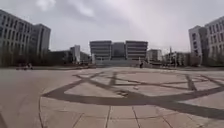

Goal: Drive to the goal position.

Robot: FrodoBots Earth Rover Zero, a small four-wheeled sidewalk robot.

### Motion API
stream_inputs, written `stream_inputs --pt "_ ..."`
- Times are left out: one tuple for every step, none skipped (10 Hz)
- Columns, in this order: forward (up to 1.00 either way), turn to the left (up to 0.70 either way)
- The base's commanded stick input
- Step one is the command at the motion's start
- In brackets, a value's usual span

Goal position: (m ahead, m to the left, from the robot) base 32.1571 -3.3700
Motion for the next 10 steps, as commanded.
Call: stream_inputs --pt "0.70 0.02" --pt "0.70 0.02" --pt "0.70 0.02" --pt "0.70 0.01" --pt "0.70 0.02" --pt "0.70 0.02" --pt "0.70 0.02" --pt "0.70 0.02" --pt "0.70 0.02" --pt "0.70 0.02"
